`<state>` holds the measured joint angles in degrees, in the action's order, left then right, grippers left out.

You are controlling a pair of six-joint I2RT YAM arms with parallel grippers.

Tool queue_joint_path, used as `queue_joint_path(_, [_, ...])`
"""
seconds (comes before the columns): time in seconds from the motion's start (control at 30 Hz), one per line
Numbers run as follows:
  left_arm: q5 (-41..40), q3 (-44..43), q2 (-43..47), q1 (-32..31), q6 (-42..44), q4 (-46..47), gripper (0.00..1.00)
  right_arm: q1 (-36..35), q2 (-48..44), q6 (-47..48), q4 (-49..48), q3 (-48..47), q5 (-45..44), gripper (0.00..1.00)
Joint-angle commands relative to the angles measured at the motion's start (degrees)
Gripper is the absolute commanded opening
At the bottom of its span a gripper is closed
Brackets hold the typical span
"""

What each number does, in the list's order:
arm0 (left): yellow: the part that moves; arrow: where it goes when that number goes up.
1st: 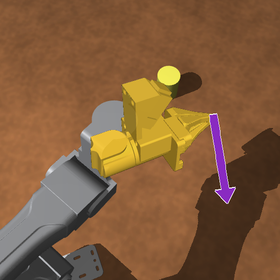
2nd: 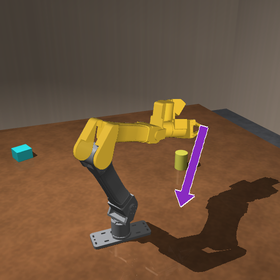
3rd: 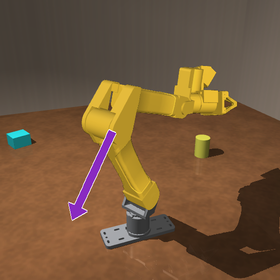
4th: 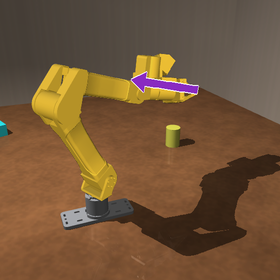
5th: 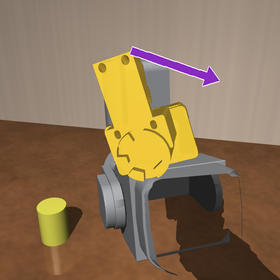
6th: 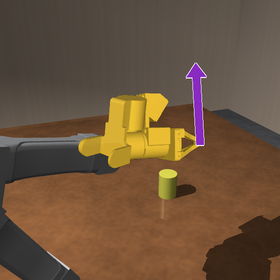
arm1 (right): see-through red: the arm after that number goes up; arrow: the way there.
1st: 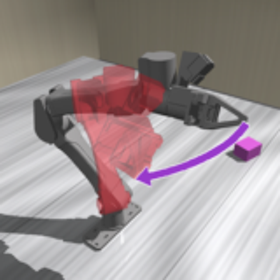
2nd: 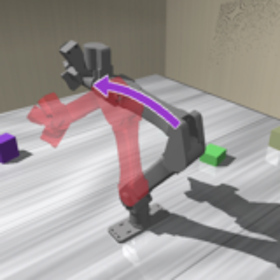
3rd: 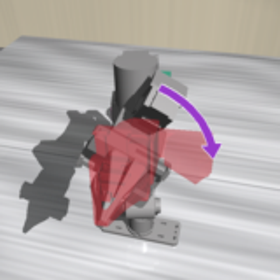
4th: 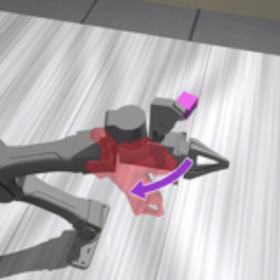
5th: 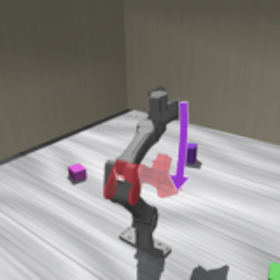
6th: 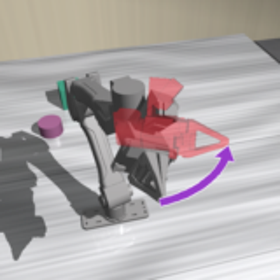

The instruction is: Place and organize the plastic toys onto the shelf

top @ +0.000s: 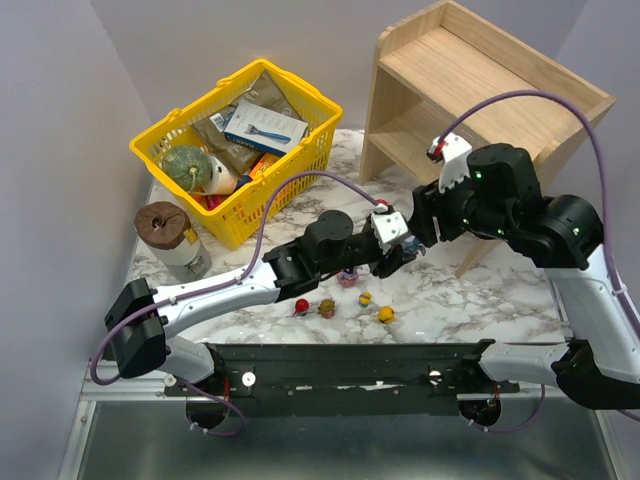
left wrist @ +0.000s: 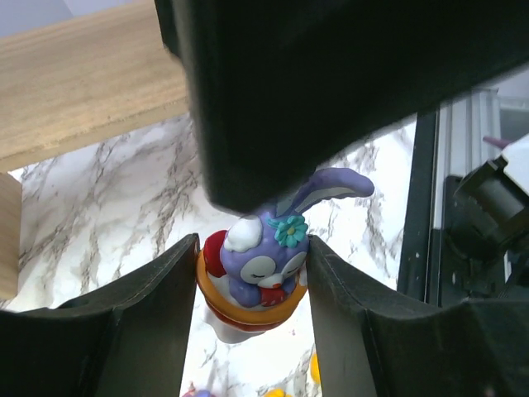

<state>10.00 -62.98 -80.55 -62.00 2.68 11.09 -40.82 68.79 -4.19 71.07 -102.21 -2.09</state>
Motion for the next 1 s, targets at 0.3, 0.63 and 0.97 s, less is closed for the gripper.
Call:
queue_joint_path(0.3, [-1.56, -10.22, -11.01, 2.76, -18.39, 15.98, 0.00, -0.14, -10.34, -6.09, -21.40, -3.70, -14.53, 0.77])
queue_joint_path(0.63, [-3.23, -27.62, -26.75, 3.11, -22.10, 16.16, 0.00, -0.14, -13.16, -9.96, -22.73, -0.53, -12.42, 0.77])
queue_joint_path(0.97, [-2.35, -41.87, -38.88, 3.11, -21.14, 11.41, 0.00, -0.14, -14.65, -9.26, -21.06, 0.08, -13.82, 0.77])
